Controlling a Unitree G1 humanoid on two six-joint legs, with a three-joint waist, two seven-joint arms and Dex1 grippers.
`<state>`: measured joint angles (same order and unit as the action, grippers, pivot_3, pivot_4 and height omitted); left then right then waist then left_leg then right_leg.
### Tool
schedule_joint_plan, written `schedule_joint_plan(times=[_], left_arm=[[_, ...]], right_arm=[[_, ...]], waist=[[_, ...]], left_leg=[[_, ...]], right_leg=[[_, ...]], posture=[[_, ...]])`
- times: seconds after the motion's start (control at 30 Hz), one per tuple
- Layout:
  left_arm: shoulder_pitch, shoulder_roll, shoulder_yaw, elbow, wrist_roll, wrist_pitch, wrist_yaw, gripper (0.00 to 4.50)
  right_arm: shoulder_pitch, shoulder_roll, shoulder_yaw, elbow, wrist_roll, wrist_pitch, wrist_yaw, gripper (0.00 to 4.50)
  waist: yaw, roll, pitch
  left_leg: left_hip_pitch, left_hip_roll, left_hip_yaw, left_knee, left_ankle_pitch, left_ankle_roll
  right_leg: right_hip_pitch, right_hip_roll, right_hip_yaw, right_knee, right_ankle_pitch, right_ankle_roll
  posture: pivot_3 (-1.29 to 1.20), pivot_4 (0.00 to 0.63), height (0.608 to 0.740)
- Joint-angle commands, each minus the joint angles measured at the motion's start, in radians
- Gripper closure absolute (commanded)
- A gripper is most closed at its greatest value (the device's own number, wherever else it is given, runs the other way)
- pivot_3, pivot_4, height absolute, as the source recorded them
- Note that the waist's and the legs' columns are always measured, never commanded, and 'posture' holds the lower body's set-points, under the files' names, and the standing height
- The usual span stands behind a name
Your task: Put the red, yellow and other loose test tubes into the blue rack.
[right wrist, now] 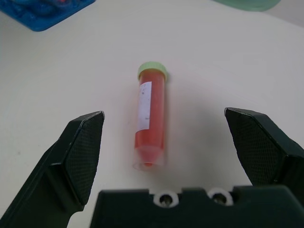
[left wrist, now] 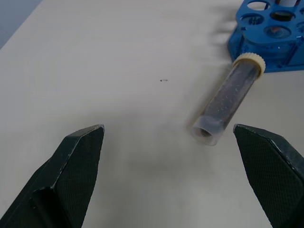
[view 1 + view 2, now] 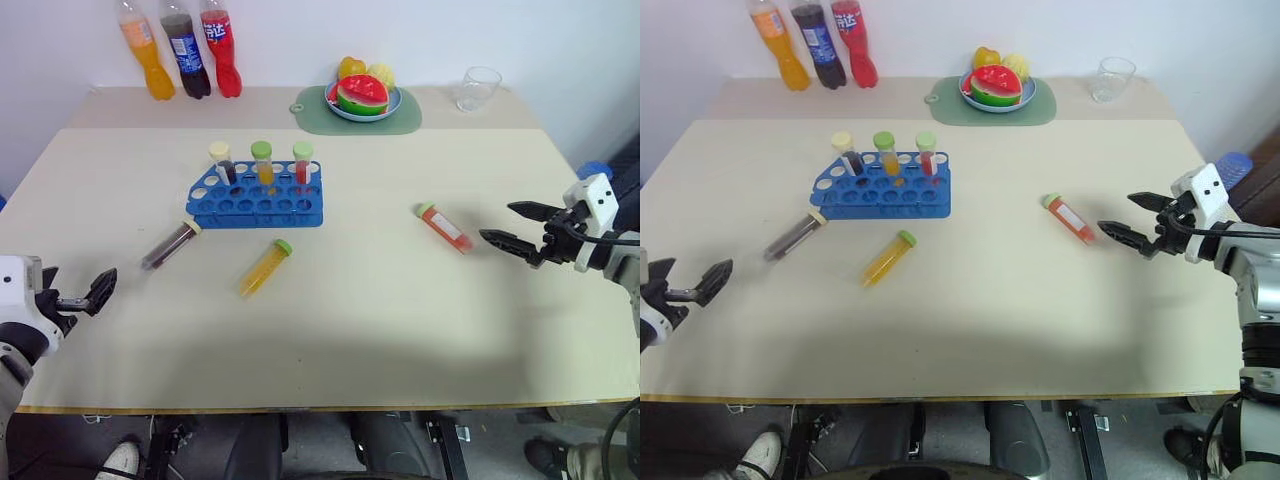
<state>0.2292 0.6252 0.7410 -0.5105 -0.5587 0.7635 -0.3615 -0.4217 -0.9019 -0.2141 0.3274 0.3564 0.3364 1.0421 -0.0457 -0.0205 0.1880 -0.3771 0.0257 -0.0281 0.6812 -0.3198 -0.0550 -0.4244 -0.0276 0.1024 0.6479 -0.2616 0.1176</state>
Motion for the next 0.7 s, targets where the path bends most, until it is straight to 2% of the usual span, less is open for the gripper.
schedule_joint_plan(times=[0.03, 0.43, 0.63, 0.7], left_arm=[[0.0, 0.012, 0.034, -0.038, -0.008, 0.006, 0.01, 0.03], [-0.093, 0.06, -0.01, -0.031, -0.027, 0.009, 0.001, 0.03], [-0.23, 0.053, -0.126, -0.006, -0.047, -0.011, -0.022, 0.03], [-0.254, 0.069, -0.211, -0.011, -0.042, -0.031, -0.078, 0.03]], right_arm=[[-0.028, 0.007, -0.014, -0.02, 0.006, -0.009, -0.006, 0.0], [-0.046, 0.021, 0.007, -0.114, 0.013, 0.069, -0.045, 0.0], [-0.128, 0.037, 0.05, -0.208, 0.031, 0.209, -0.08, 0.0], [-0.162, 0.025, 0.104, -0.255, -0.003, 0.257, -0.09, 0.0]], waist=[[0.0, 0.0, 0.0], [0.001, 0.0, 0.0], [-0.001, 0.0, 0.0], [0.0, 0.0, 0.0]], left_leg=[[0.0, 0.0, 0.0, 0.0, 0.0, 0.0], [0.0, 0.0, 0.0, 0.0, 0.0, 0.0], [0.001, 0.0, 0.0, 0.001, 0.0, 0.0], [0.0, 0.0, -0.001, 0.0, 0.0, 0.0]], right_leg=[[0.0, 0.0, 0.0, 0.0, 0.0, 0.0], [0.0, 0.0, 0.0, 0.0, 0.0, 0.0], [0.0, 0.0, 0.0, 0.001, 0.0, 0.0], [0.0, 0.0, 0.0, 0.001, 0.0, 0.0]], posture=[[0.0, 0.15, 0.734], [0.0, 0.15, 0.734], [0.0, 0.15, 0.734], [0.0, 0.15, 0.734]])
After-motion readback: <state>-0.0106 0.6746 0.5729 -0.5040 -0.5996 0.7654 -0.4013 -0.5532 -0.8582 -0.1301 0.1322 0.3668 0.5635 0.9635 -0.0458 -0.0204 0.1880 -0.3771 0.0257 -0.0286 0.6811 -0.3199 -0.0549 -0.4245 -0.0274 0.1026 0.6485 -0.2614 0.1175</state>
